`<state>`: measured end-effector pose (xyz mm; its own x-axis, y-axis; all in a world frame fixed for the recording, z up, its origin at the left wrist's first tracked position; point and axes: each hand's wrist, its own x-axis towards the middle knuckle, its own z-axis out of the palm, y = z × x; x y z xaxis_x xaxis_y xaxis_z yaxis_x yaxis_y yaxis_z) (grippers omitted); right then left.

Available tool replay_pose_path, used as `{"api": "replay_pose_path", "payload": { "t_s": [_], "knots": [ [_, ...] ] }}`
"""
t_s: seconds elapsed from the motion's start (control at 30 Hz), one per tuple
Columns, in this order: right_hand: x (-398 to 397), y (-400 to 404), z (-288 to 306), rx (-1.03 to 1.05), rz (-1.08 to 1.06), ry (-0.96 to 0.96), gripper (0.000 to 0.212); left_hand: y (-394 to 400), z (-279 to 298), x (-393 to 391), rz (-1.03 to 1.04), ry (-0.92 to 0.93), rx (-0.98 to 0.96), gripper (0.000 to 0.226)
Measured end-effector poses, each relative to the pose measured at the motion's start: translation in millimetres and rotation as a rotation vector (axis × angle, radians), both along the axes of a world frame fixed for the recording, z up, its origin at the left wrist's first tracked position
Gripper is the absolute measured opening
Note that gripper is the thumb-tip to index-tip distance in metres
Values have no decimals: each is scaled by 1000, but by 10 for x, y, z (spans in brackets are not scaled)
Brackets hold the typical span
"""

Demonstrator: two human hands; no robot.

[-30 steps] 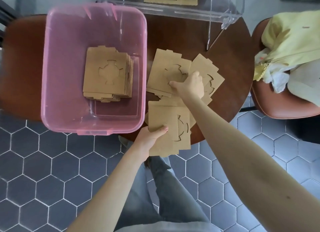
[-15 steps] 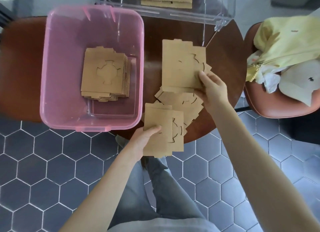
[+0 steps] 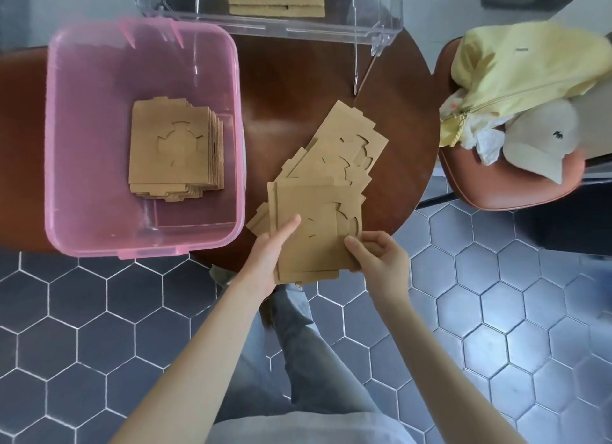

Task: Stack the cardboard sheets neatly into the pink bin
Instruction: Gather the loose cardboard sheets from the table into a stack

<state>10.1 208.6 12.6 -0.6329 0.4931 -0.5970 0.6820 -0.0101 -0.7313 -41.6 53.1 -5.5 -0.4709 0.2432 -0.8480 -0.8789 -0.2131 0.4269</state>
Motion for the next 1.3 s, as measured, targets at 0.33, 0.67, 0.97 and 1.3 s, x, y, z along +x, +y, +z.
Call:
{"api": "replay_pose_path", "payload": {
  "t_s": [0.33, 0.67, 0.97, 1.3],
  "knots": [
    [-585, 210, -344, 556, 353, 49, 48, -127, -111, 133, 7, 74, -185, 11],
    [-897, 282, -557, 718, 703, -41, 102, -293, -167, 266, -35, 19, -257, 17],
    [-584, 452, -41, 286, 12, 217, 27, -340, -184, 343, -86, -19, -263, 36],
    [190, 148, 16, -164, -155, 109, 17, -114, -86, 242, -30, -10, -126, 47]
  ]
}}
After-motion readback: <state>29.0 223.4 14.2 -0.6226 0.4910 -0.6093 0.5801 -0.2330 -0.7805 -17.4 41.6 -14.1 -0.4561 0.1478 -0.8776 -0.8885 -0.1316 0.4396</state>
